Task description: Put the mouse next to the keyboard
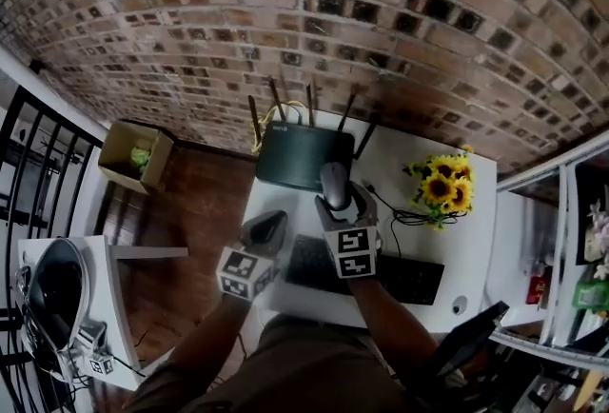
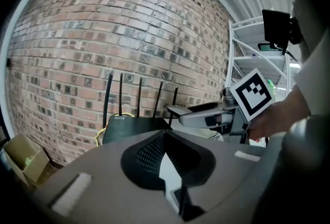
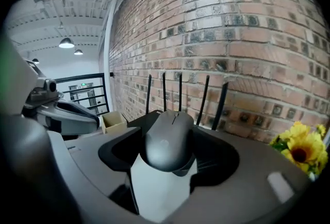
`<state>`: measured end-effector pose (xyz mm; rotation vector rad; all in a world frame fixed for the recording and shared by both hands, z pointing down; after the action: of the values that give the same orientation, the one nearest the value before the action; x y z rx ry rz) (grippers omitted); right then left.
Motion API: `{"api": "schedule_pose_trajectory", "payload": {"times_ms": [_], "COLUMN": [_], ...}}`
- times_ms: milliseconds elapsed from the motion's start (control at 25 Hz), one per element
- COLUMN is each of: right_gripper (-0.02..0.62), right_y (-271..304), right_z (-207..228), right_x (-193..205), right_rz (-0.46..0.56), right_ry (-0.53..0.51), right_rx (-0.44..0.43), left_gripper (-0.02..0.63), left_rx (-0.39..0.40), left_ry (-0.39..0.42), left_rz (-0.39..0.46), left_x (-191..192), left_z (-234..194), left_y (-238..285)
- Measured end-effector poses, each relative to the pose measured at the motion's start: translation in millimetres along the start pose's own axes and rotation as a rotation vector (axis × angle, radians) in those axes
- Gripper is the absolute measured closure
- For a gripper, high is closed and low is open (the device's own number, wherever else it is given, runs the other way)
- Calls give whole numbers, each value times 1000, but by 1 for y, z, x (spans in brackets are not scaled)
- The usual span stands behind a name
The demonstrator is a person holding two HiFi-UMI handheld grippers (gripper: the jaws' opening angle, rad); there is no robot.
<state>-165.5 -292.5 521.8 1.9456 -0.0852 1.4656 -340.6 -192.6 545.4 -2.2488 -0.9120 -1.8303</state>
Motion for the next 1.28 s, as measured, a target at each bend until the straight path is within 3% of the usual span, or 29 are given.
{"api": "schedule_pose_trajectory", "payload": {"times_ms": [320,680,1280], "right_gripper": [278,278,278], "right_y": [-66,-130,-219], "right_z": [35,81,165], "right_x": [-6,9,88], "right_rz": [73,105,22], "right_ry": [23,47,111], "right_rx": [67,176,332], "left_gripper": [614,614,614], "left_rx": [41,156,348], "left_ry": [30,88,142], "left_rz": [19,6,-57], "left_x": [-9,-18,-12], "left_z": [35,82,174], "left_y": [3,25,98]}}
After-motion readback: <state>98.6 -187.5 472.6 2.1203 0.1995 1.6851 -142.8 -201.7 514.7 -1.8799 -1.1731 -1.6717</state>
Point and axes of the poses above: the fingertips, and each gripper's own axes: y forward along the fingers, z to its right, x out of its underside, the point moved 10 cm from there along -y, backward along the fingers, and after that the axes turned 10 degrees about x, right-handed, at the moved point
